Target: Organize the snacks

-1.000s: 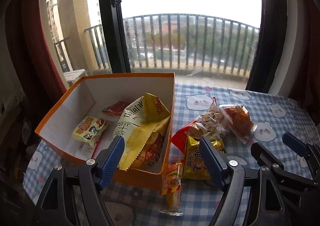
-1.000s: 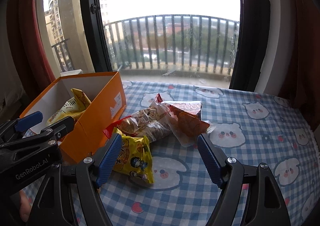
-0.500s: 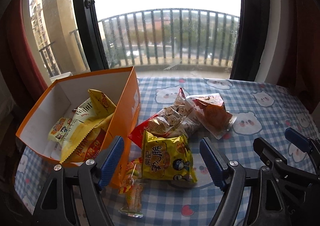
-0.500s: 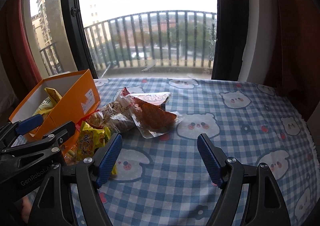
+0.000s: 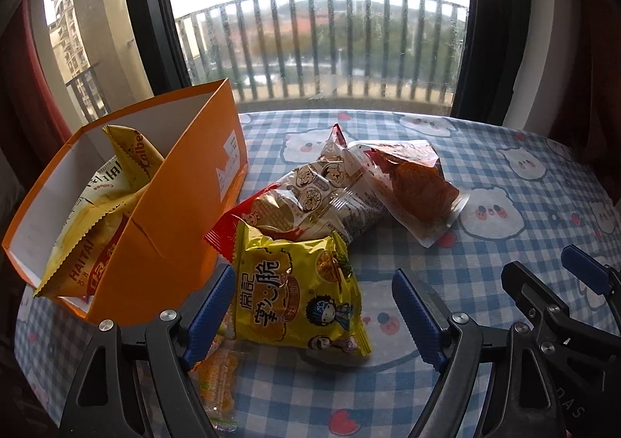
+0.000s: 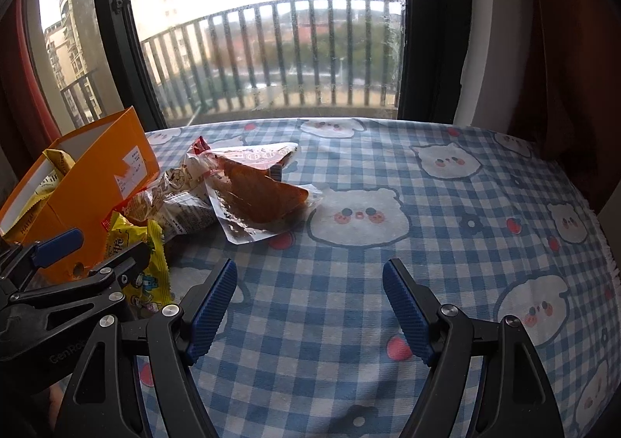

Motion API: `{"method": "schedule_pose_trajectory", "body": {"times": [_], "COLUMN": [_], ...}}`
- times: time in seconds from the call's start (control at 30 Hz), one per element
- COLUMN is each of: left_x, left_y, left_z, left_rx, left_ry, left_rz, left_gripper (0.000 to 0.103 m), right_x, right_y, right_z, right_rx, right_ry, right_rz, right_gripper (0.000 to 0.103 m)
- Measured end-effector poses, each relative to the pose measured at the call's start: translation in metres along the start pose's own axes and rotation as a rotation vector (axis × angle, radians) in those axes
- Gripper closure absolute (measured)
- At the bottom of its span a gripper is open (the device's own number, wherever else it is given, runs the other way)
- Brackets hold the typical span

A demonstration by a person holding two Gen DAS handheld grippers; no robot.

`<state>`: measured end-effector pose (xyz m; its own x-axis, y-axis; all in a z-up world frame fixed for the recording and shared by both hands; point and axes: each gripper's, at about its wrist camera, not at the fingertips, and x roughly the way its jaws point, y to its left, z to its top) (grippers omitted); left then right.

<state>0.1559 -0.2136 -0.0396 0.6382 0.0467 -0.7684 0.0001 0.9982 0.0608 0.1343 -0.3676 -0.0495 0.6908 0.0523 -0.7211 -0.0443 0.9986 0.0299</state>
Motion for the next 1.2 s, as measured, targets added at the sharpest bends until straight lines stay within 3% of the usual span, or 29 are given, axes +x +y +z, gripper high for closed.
{"method": "schedule_pose_trajectory", "body": {"times": [0.63,1.2], "left_x": [0.042,0.069], "left_y": [0.010,-0.002], "left_z": [-0.001,-0.005], "left_rx": [-0.006,0.024], "left_ry": [0.081,0.131], "left_rz": [0.014,0.075], "left_gripper": [0.018,0.002], "right_x": [0.033,0.045], "right_y": [0.016,0.008], "right_z": [-0.006,-0.005], "right_rx": [-0.015,-0.013], "right_ry": [0.076,0.098], "right_rz": [-0.009,-0.034], "right_gripper": [0.023,0.023]}}
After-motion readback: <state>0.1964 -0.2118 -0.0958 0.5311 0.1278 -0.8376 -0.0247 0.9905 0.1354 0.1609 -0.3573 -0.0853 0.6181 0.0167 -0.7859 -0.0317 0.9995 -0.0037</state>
